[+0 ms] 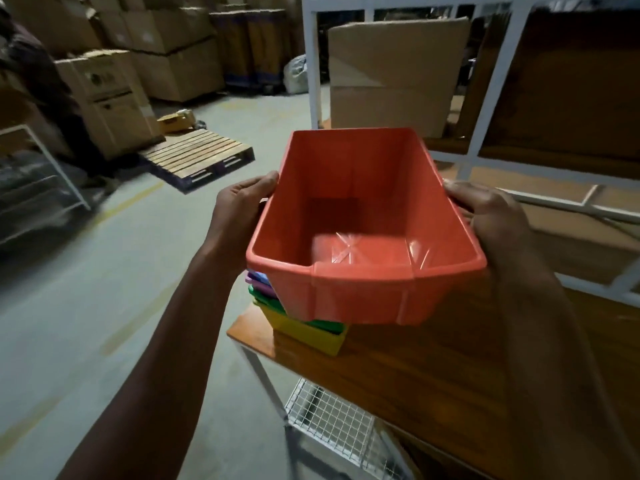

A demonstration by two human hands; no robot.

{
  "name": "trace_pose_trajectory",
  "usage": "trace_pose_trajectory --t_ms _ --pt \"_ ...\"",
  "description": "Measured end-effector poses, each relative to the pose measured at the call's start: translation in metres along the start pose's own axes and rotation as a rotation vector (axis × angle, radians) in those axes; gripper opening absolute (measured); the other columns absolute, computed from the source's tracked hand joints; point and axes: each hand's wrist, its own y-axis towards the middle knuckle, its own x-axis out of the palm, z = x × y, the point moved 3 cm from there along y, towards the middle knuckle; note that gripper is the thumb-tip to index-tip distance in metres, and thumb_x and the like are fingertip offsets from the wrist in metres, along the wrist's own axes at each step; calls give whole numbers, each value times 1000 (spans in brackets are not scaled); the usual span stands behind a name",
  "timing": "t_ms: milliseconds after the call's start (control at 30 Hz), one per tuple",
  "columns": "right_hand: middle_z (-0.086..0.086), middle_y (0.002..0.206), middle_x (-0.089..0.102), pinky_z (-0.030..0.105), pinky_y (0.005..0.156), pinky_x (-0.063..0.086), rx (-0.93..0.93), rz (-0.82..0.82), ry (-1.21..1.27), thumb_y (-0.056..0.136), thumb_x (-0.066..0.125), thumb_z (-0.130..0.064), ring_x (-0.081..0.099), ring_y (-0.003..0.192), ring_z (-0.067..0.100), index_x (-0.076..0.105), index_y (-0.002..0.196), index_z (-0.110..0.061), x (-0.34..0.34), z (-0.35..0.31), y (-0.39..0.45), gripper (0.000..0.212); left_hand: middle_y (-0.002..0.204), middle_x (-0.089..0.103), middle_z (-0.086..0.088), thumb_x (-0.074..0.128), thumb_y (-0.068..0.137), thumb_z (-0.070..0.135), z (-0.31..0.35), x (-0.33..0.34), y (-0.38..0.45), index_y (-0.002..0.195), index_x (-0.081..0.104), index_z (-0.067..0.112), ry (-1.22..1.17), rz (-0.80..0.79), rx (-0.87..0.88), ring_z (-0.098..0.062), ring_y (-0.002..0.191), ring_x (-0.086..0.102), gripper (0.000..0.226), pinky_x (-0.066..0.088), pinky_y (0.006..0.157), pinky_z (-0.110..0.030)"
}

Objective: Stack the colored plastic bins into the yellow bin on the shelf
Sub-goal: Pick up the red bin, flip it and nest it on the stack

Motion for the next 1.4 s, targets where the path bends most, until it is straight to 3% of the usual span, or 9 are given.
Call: trace_pose_trajectory --t_ms 67,133,233,400,533,733,900,1033,1400 --pt "29 126 68 34 71 56 -1 41 9 97 67 -17 69 81 20 70 122 4 10 1 14 33 130 71 -23 63 102 31 -2 -2 16 130 70 4 25 -13 -4 -43 123 66 40 50 109 -58" --pt "30 125 69 31 69 56 18 54 0 97 66 -18 73 90 31 69 123 5 20 3 27 34 131 70 -24 61 103 29 -5 -2 36 131 69 3 37 -17 -14 -40 119 68 39 50 109 -56" --pt "14 100 77 24 57 56 34 93 -37 101 62 -26 76 86 26 75 114 -6 36 3 37 27 131 71 -21 63 102 31 -13 -5 69 131 71 6 57 -39 -15 -38 120 68 39 51 109 -55" --pt "17 105 77 51 87 63 38 96 -78 103 58 -33 74 98 38 75 112 -9 63 6 47 31 120 79 -6 73 85 54 -52 -16 147 122 78 24 98 -107 -47 -33 116 73 47 54 104 -59" --pt "6 95 80 48 87 62 53 152 -46 104 59 -28 76 97 32 75 96 -19 81 10 55 20 117 80 -2 73 84 57 -68 -25 191 120 78 27 102 -171 -29 -29 113 74 47 55 103 -57" --pt "4 96 78 44 86 61 51 223 -52 105 56 -28 75 89 23 73 104 -13 111 25 49 22 121 78 -9 69 89 46 -69 -35 204 123 76 17 85 -277 -34 -34 115 73 45 55 104 -58" --pt "3 100 79 36 77 63 102 310 -39 104 58 -27 76 89 19 74 109 -17 128 39 36 19 90 82 -1 62 103 24 -74 -44 197 105 79 18 -15 -364 -88 -18 81 78 18 66 69 -31" --pt "3 103 80 35 76 61 117 399 -34 103 59 -25 76 93 19 76 114 -18 135 54 24 22 100 82 -5 61 104 23 -89 -44 201 102 80 22 -38 -411 -130 -31 99 77 20 64 87 -45" --pt "9 108 80 44 87 60 194 432 -10 102 61 -23 75 98 27 77 114 -18 129 92 16 21 116 78 -11 56 107 25 -132 -38 195 127 74 14 -52 -484 -201 -28 105 74 29 62 83 -41"
